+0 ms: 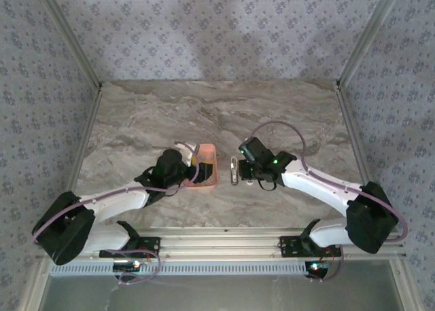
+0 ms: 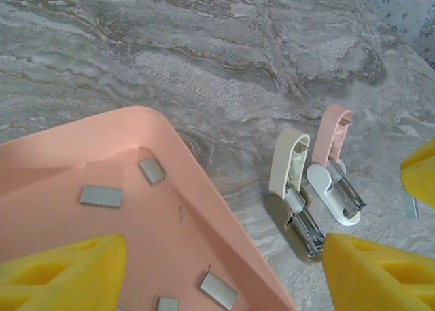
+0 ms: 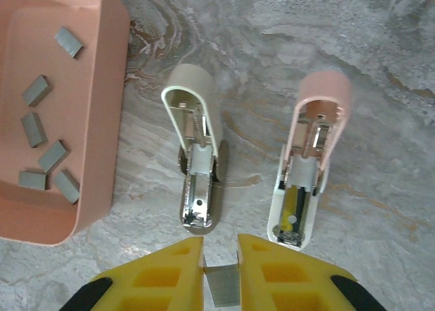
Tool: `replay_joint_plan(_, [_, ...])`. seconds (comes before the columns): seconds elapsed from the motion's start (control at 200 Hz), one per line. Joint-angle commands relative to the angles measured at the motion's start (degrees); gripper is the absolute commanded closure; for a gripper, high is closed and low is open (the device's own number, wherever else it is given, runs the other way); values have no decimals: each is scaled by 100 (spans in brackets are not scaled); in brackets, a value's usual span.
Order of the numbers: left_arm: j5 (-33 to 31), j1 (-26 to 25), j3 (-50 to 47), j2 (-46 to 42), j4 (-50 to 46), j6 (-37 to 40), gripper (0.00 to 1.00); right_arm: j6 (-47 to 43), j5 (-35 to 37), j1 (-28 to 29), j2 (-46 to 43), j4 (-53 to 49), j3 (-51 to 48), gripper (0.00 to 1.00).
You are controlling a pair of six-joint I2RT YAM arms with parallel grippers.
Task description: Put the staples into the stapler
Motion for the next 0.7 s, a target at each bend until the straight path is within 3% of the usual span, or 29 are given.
replay_joint_plan(0.0, [-175, -67, 185, 121, 332, 78, 24, 107, 60, -93, -224, -51, -185, 82])
replay_joint_plan(0.695, [-316, -110, 174, 399, 578, -57, 24, 203, 32, -542, -282, 323, -682, 82])
